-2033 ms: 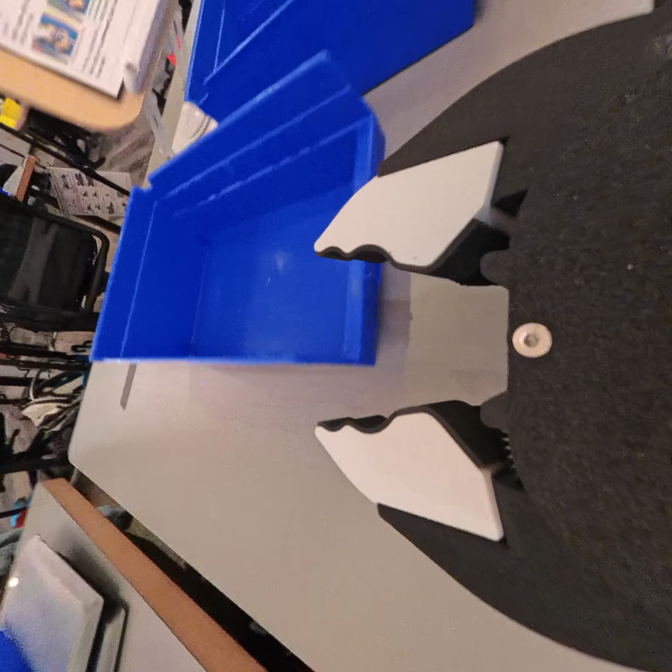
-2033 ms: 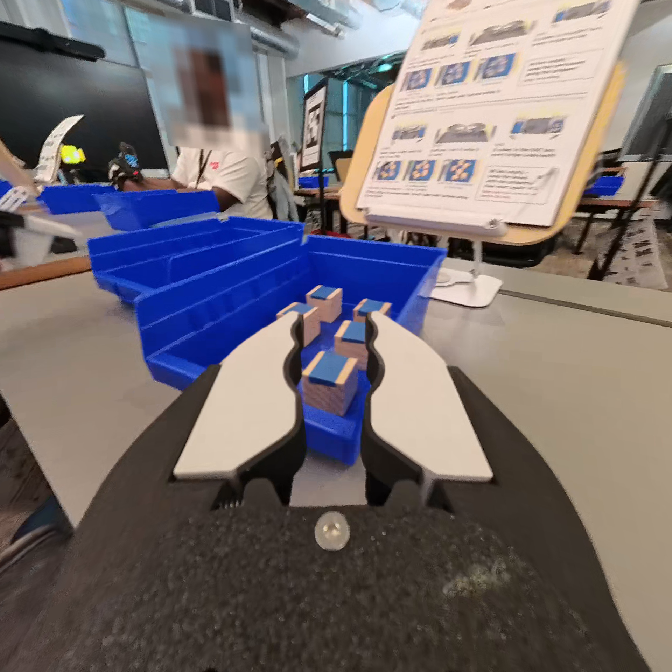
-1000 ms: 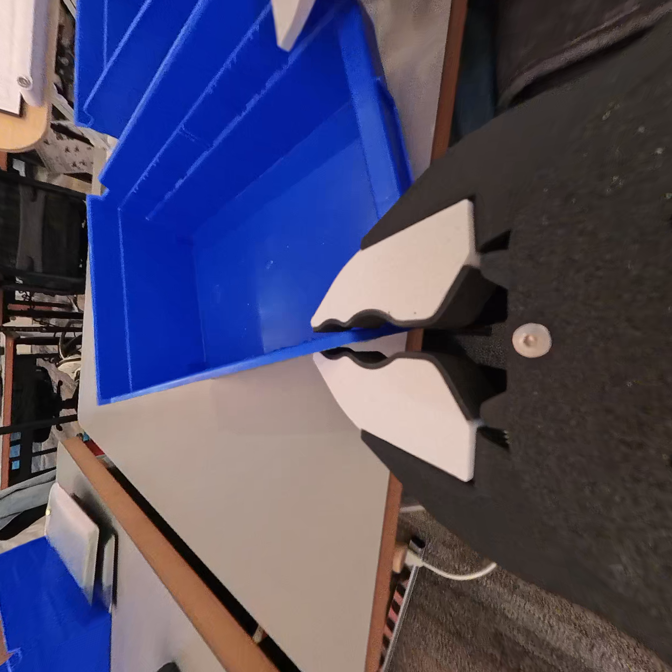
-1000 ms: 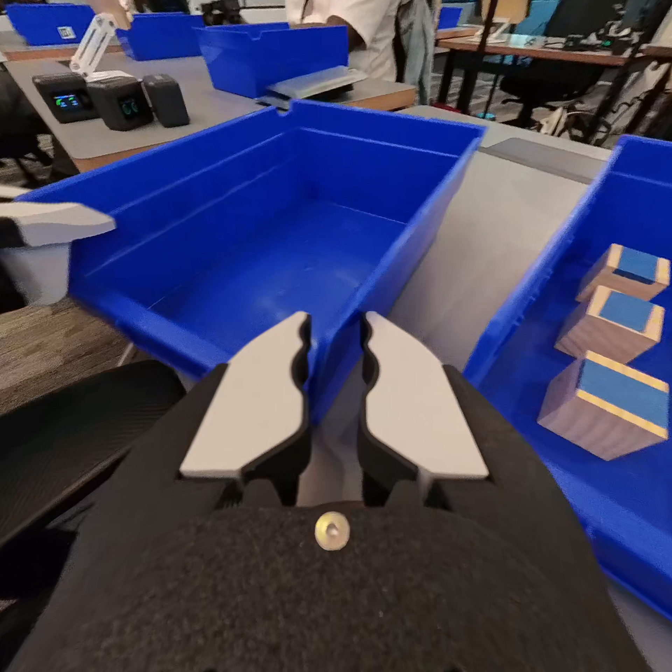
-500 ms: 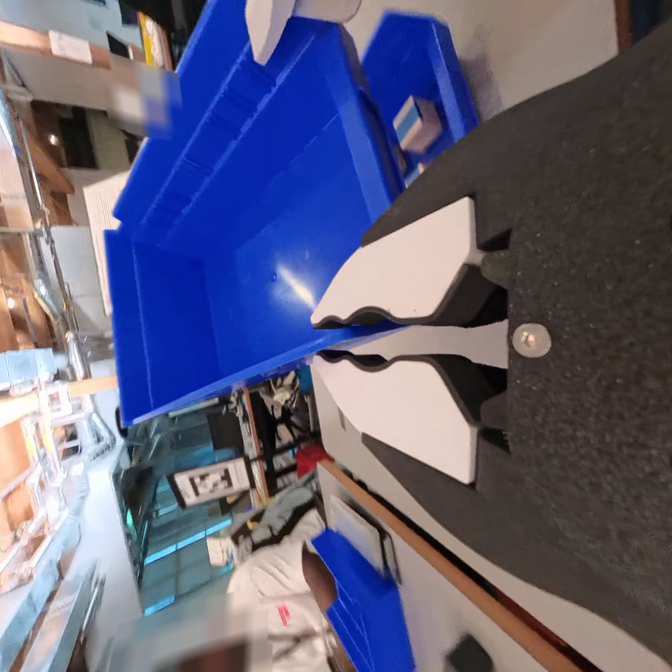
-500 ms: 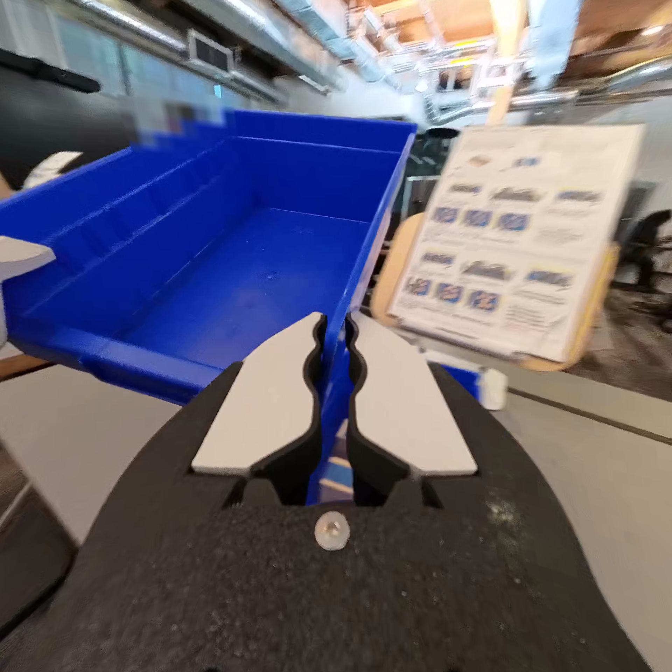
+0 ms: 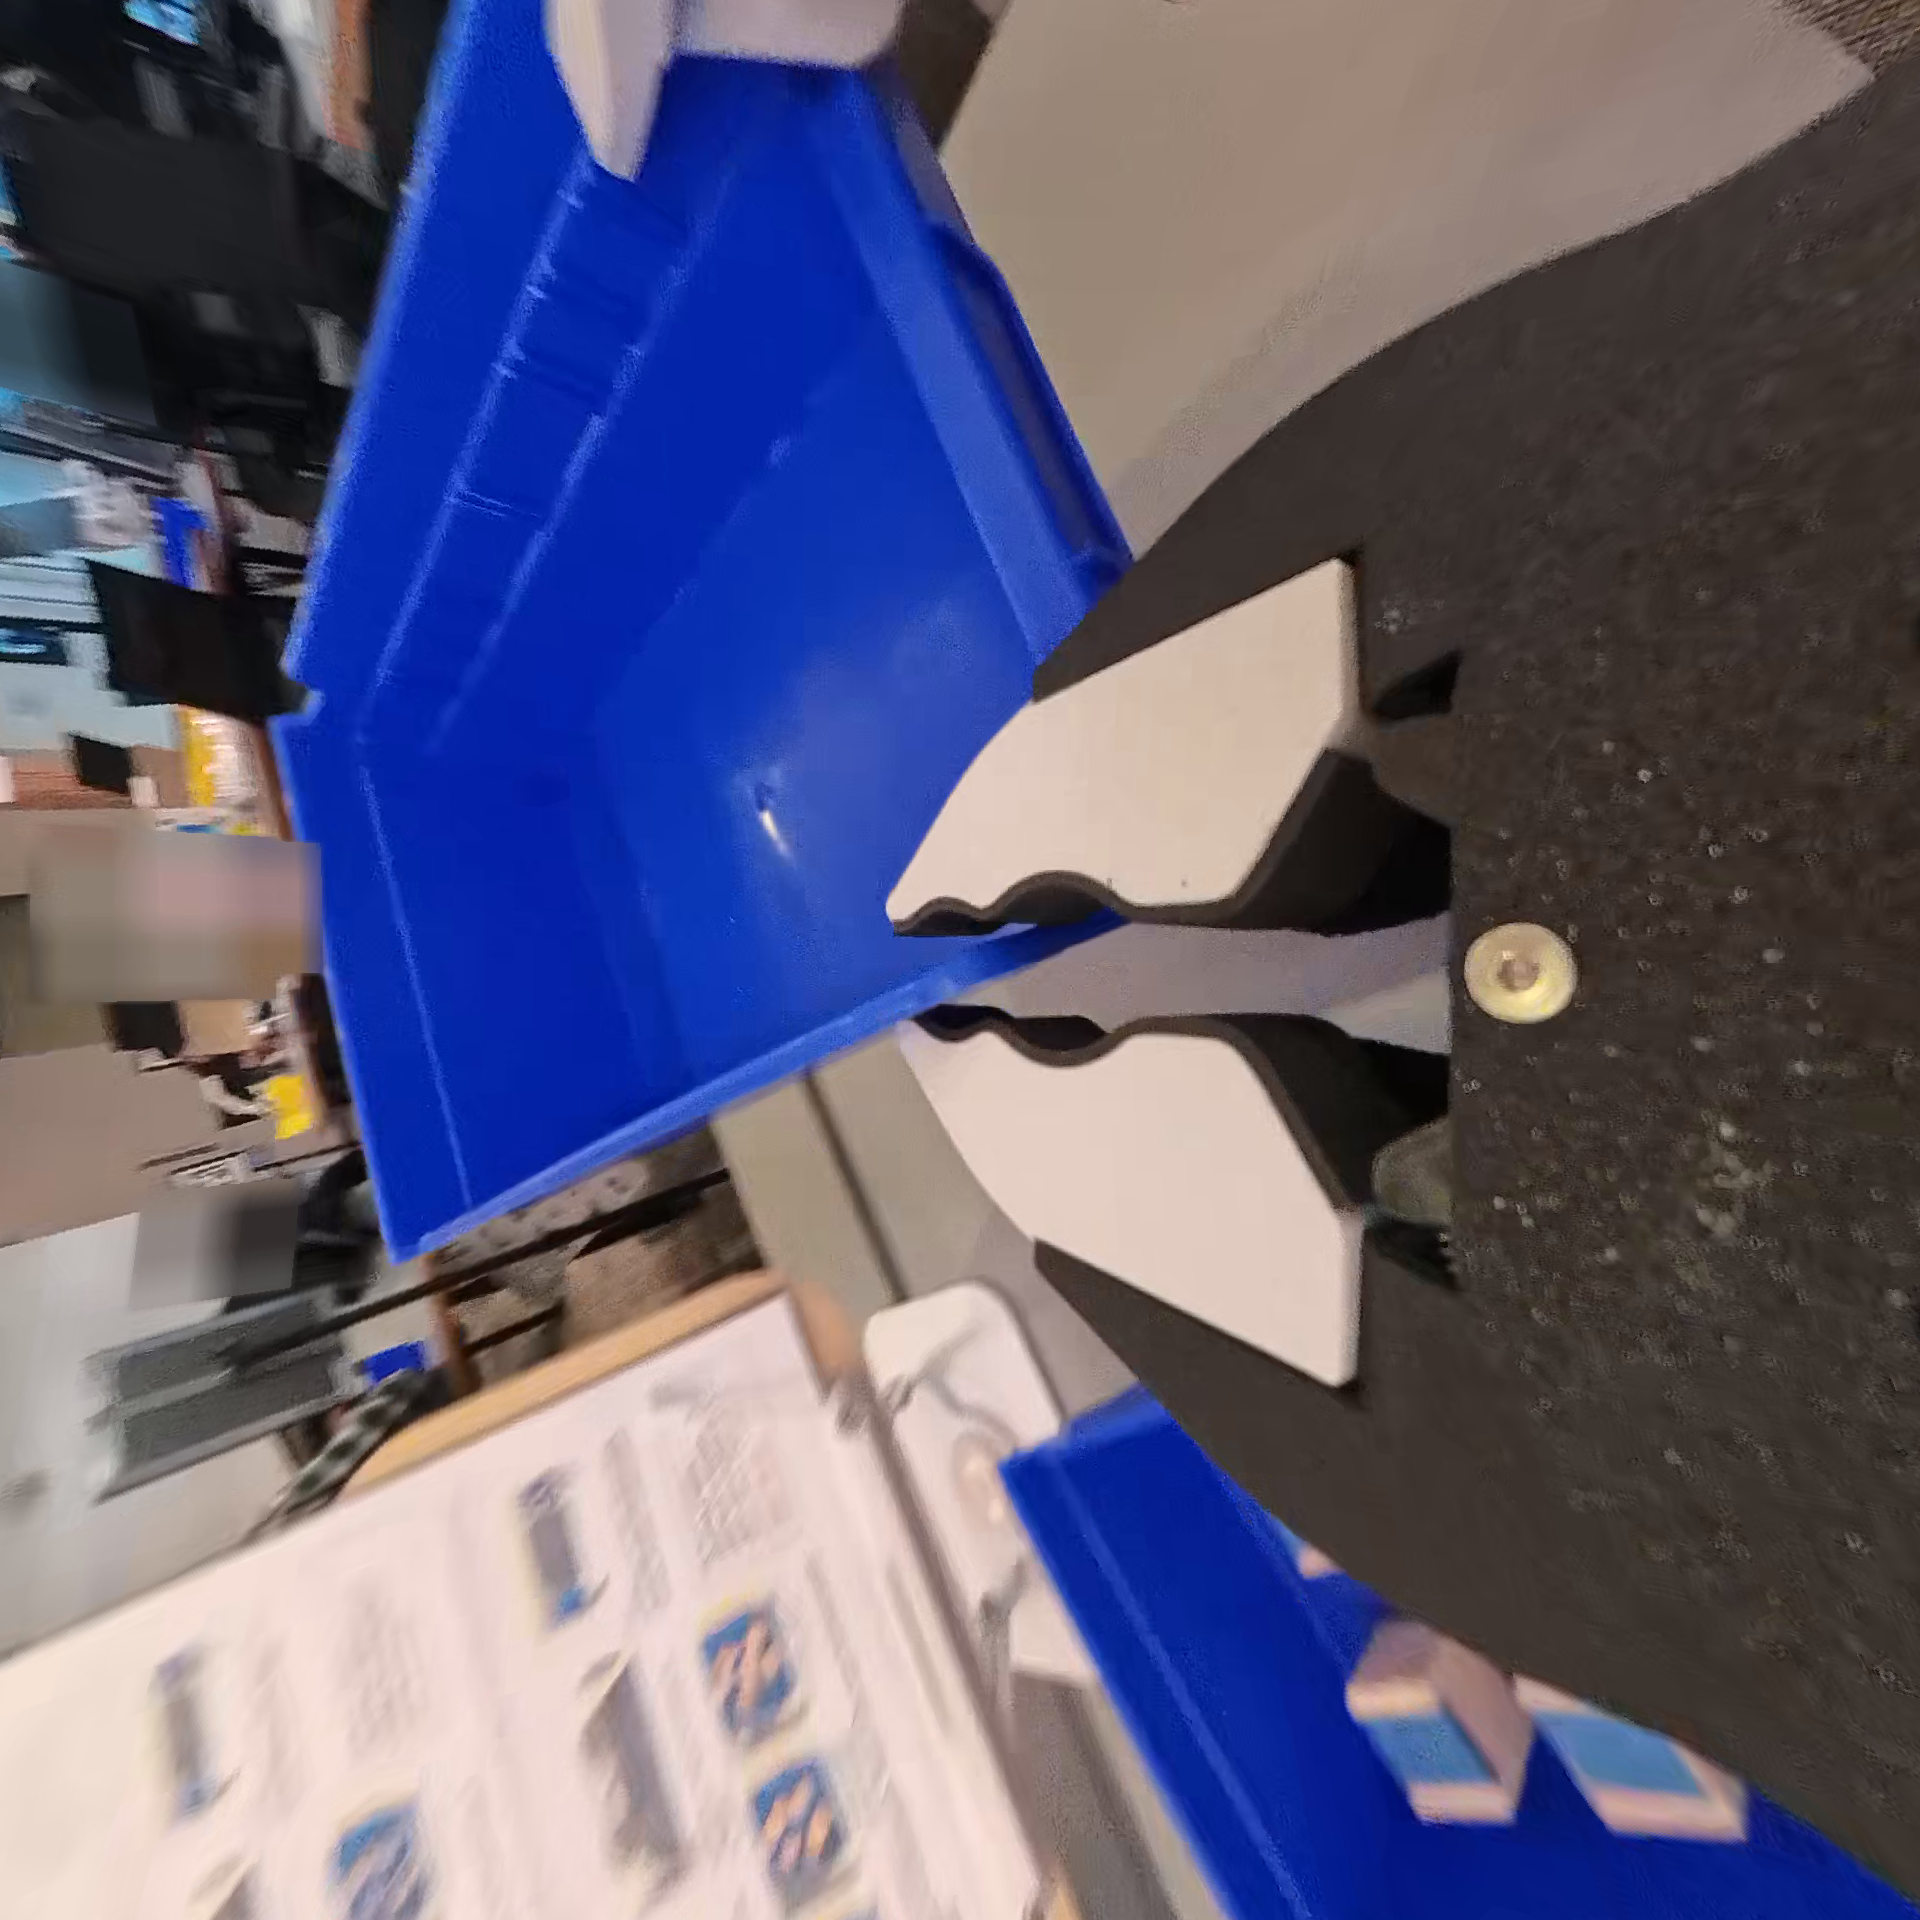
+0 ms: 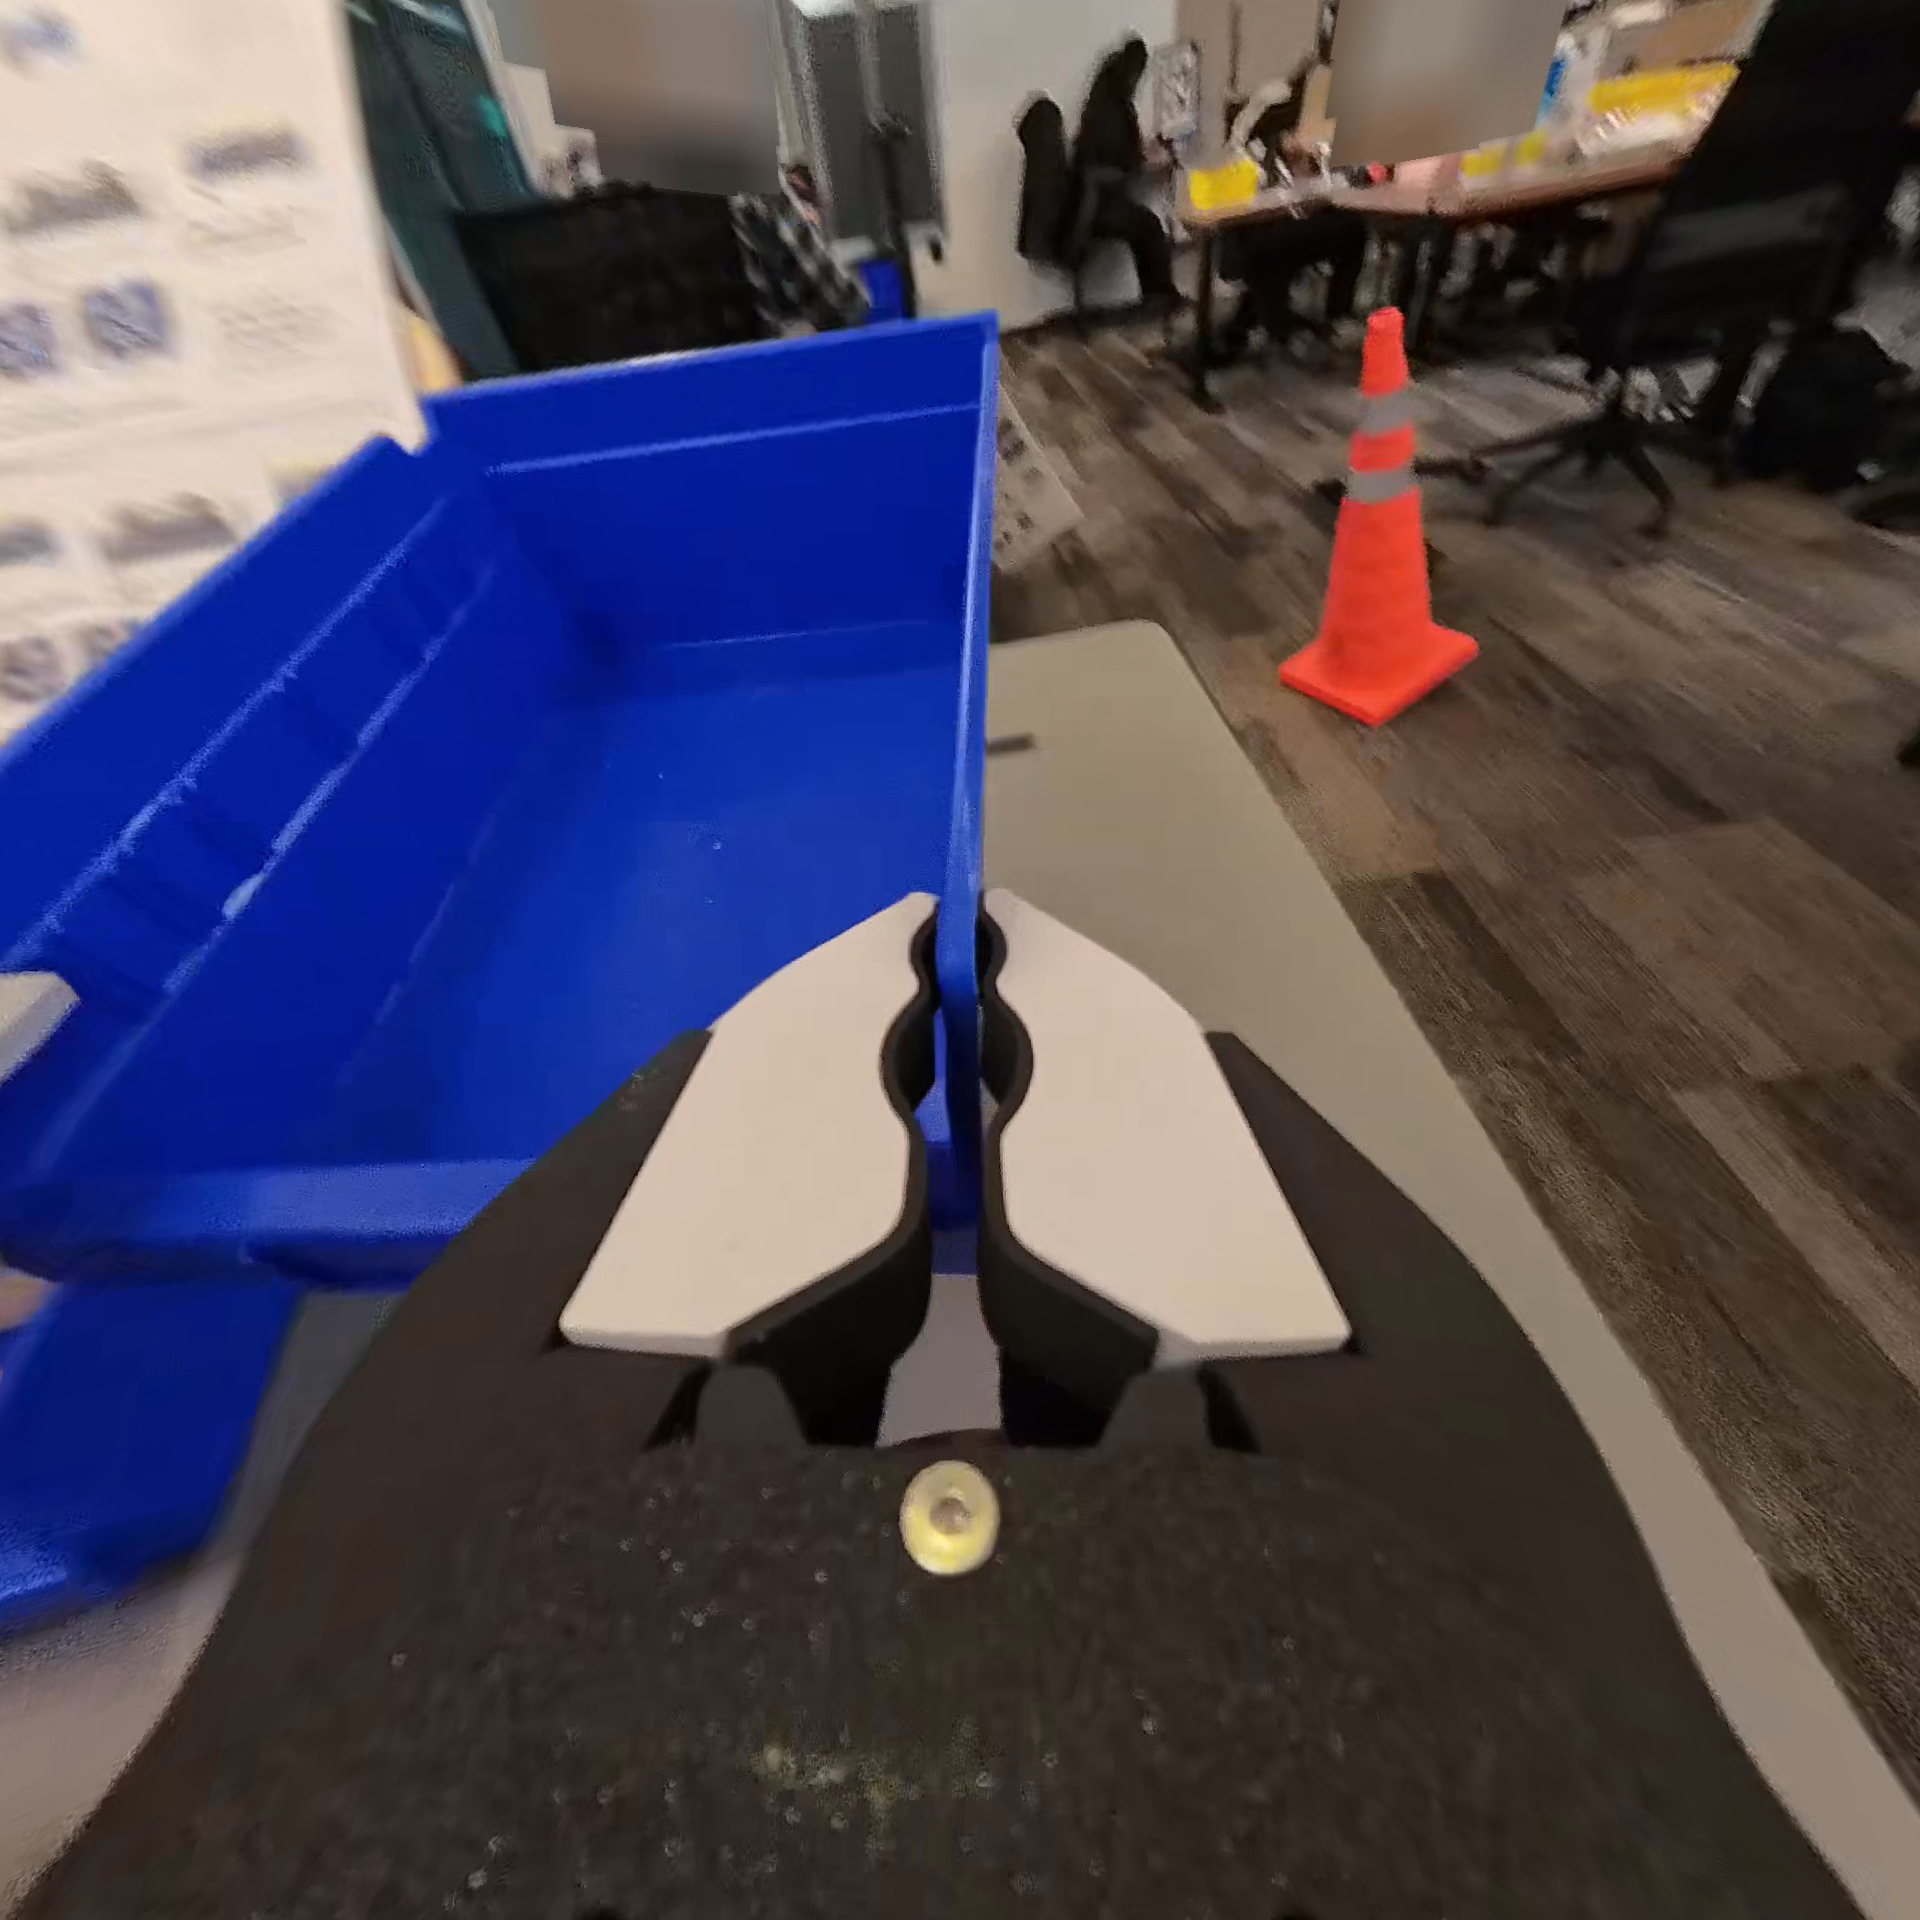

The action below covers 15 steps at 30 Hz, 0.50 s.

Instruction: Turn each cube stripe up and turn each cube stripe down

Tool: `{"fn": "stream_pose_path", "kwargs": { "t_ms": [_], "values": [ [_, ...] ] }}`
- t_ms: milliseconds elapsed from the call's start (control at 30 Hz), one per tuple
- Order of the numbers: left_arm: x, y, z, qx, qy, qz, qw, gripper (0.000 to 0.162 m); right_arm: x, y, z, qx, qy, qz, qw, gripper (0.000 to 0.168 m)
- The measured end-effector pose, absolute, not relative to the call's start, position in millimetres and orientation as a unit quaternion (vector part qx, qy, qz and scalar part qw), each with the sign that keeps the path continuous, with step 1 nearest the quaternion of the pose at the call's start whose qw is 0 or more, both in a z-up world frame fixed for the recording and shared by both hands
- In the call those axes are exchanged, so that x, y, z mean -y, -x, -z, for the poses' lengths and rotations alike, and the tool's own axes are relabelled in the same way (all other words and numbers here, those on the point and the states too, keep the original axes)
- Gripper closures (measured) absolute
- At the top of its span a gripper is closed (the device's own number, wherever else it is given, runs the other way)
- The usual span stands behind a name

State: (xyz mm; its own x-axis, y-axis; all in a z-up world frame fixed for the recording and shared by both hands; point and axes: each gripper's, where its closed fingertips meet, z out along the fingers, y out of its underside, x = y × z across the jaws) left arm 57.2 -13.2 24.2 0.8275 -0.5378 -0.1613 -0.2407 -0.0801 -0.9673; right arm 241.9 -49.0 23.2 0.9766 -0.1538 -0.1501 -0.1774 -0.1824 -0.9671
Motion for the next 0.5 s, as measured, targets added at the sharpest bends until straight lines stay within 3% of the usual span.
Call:
{"fn": "stream_pose_path", "kwargs": {
  "t_ms": [33, 267, 500],
  "values": [
    [10.3, -70.9, -1.0, -0.274, 0.736, 0.119, 0.608, 0.151, 46.9, -255.9, -8.8, -0.112, 0.777, -0.004, 0.619, 0.166],
    [4.6, -105.7, 96.1, -0.293, 0.768, 0.097, 0.561, 0.151, 23.6, -295.8, 89.4, -0.122, 0.814, -0.04, 0.566, 0.165],
    [1.9, -107.1, 118.9, -0.292, 0.782, 0.125, 0.536, 0.148, 9.8, -296.6, 122.2, -0.129, 0.814, -0.081, 0.561, 0.164]
  ]
}}
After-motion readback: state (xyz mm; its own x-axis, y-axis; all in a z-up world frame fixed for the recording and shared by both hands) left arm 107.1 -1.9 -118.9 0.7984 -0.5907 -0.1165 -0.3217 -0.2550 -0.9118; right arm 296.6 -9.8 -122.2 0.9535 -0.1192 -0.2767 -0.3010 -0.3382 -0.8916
